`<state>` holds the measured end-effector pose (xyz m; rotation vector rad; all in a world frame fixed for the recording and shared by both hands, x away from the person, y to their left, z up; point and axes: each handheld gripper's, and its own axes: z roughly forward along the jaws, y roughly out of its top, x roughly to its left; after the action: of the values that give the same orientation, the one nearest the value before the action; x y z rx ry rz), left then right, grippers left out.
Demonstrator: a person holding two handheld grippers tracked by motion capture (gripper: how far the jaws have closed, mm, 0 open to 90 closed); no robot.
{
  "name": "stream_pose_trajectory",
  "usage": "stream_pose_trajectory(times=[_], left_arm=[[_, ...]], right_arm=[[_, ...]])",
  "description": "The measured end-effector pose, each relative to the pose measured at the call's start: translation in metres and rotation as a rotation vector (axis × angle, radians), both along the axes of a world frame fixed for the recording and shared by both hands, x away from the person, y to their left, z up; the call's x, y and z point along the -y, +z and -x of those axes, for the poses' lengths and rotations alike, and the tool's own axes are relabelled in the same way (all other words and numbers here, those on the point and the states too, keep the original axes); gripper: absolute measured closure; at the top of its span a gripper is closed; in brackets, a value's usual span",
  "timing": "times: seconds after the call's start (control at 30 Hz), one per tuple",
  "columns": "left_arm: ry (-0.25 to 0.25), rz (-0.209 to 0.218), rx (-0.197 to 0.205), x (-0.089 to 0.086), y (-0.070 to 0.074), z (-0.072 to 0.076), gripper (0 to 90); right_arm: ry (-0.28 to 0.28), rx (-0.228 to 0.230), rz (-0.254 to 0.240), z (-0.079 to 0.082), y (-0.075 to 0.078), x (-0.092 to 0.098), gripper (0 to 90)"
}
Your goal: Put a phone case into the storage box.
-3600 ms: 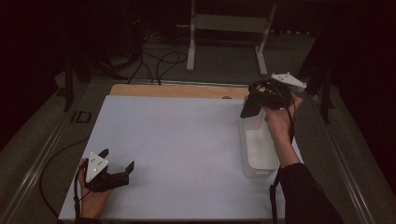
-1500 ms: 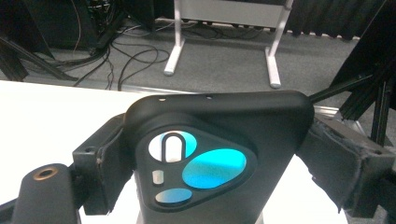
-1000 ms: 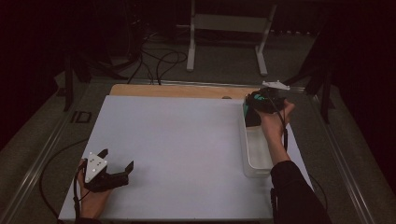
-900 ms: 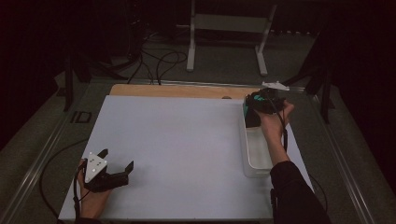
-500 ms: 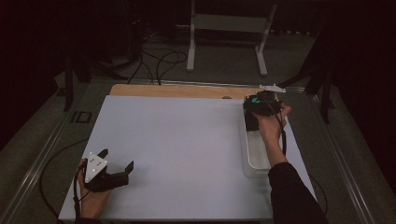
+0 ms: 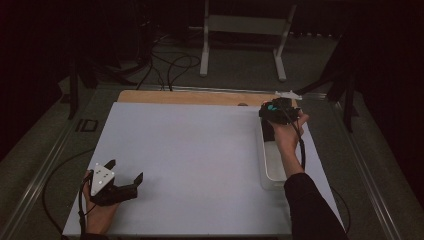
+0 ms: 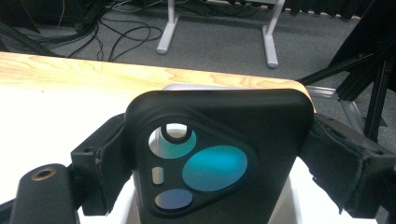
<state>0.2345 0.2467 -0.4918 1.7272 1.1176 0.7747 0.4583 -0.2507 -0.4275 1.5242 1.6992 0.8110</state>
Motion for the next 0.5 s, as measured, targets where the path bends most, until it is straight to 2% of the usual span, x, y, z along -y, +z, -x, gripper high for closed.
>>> stream_pose_trajectory(times=[0.5], left_arm=[[0.0, 0.0, -0.001, -0.0002, -0.0001, -0.0001, 0.6]], right_arm=[[0.001, 0.02, -0.022, -0.0069, -0.0052, 0.002, 13.8]])
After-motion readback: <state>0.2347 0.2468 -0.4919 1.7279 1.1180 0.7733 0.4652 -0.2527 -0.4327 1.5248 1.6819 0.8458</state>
